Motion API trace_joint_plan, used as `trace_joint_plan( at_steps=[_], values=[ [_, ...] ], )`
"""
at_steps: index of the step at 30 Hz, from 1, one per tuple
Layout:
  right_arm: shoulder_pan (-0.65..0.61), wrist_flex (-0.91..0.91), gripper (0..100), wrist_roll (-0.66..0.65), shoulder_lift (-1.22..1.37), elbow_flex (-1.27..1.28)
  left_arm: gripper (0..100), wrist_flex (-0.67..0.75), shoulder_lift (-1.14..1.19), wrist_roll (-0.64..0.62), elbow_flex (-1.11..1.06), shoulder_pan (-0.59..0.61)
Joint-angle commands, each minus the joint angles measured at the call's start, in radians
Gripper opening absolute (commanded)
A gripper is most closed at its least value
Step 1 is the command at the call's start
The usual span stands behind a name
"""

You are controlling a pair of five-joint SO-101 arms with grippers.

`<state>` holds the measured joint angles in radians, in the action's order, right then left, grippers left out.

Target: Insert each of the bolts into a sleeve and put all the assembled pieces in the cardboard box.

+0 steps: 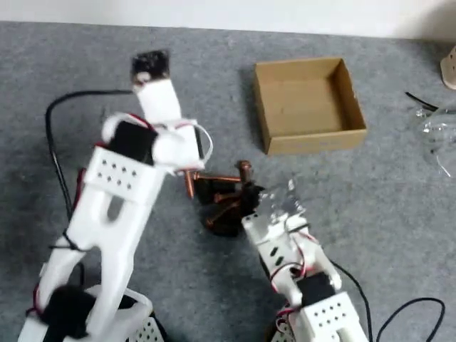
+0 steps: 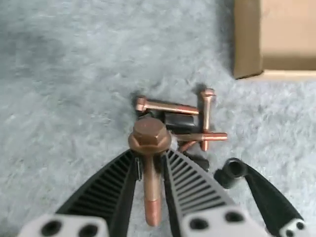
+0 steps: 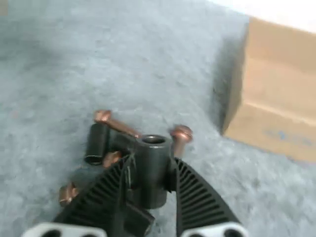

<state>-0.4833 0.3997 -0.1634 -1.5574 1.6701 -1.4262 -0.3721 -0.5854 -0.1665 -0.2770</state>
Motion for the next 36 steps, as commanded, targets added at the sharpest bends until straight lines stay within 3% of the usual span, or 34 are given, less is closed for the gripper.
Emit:
trace_joint_plan(
  at_steps=[1, 7, 12, 17, 24, 28, 36],
  values=[
    [-0.047, -0.031, 0.4, -0.032, -0.216, 0.076, 0, 0.138, -0.157, 0.012, -0.137, -0.021],
    [-0.061, 0.012, 0.4, -0.029, -0.260, 0.133, 0, 0.321, -0.415, 0.109, -0.433, -0.024],
    [-0.150, 0.030, 0.4, -0.034, -0.278, 0.136, 0, 0.606, -0.641, 0.126, -0.691, -0.024],
    [-0.162, 0.045, 0.4, -0.034, -0.278, 0.137, 0, 0.819, -0.909, 0.124, -0.929, -0.024],
    [-0.162, 0.045, 0.4, -0.034, -0.278, 0.137, 0, 0.944, -1.294, 0.123, -1.147, -0.030],
    [-0.162, 0.047, 0.4, -0.034, -0.278, 0.137, 0, 1.039, -1.446, 0.123, -1.268, -0.102],
    [-0.162, 0.047, 0.4, -0.034, -0.278, 0.137, 0, 1.223, -1.449, 0.124, -1.397, -0.140]
  ],
)
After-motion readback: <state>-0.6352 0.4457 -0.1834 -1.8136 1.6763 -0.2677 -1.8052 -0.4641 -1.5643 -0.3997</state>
